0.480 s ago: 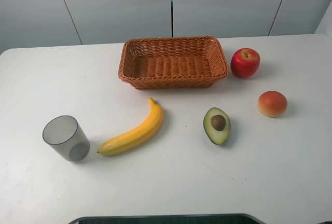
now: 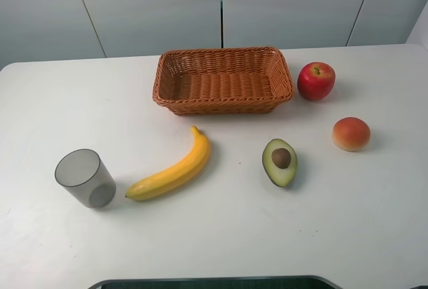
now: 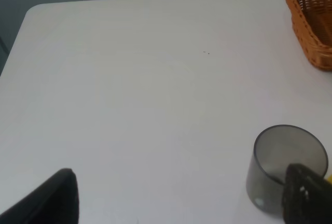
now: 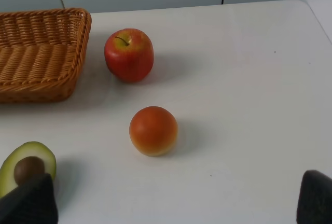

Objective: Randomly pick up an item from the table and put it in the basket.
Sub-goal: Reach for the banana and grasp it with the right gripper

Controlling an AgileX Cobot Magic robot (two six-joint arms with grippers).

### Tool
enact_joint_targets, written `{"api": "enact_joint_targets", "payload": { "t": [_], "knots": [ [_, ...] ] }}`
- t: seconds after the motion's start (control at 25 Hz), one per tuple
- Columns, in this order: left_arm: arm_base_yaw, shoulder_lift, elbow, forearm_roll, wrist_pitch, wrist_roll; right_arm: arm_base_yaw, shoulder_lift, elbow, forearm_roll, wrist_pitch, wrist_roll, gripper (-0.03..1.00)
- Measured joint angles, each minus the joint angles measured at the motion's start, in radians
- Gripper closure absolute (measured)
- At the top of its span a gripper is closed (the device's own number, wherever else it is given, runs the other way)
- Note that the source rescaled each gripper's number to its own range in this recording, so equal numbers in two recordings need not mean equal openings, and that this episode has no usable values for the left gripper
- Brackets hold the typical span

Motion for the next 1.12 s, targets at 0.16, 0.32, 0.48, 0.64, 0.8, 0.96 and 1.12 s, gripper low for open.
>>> {"api": "enact_joint_targets", "payload": {
  "t": [0.16, 0.32, 0.48, 0.64, 0.8, 0.96, 1.12],
  "knots": [
    [0.000, 0.000, 0.000, 0.000, 0.000, 0.000, 0.000, 0.000, 0.000, 0.000, 0.000, 0.000, -0.03],
    [0.000, 0.000, 0.000, 0.000, 0.000, 0.000, 0.000, 0.000, 0.000, 0.000, 0.000, 0.000, -0.03],
    [0.000, 0.000, 0.000, 0.000, 0.000, 0.000, 0.000, 0.000, 0.000, 0.000, 0.000, 0.000, -0.03],
    [0.000, 0.000, 0.000, 0.000, 0.000, 0.000, 0.000, 0.000, 0.000, 0.000, 0.000, 0.000, -0.03],
    [0.000, 0.000, 0.000, 0.000, 0.000, 0.000, 0.000, 0.000, 0.000, 0.000, 0.000, 0.000, -0.03],
    [0.000, 0.000, 0.000, 0.000, 0.000, 0.000, 0.000, 0.000, 0.000, 0.000, 0.000, 0.000, -0.03],
    [0.000, 0.000, 0.000, 0.000, 0.000, 0.000, 0.000, 0.000, 0.000, 0.000, 0.000, 0.000, -0.03]
  ]
}}
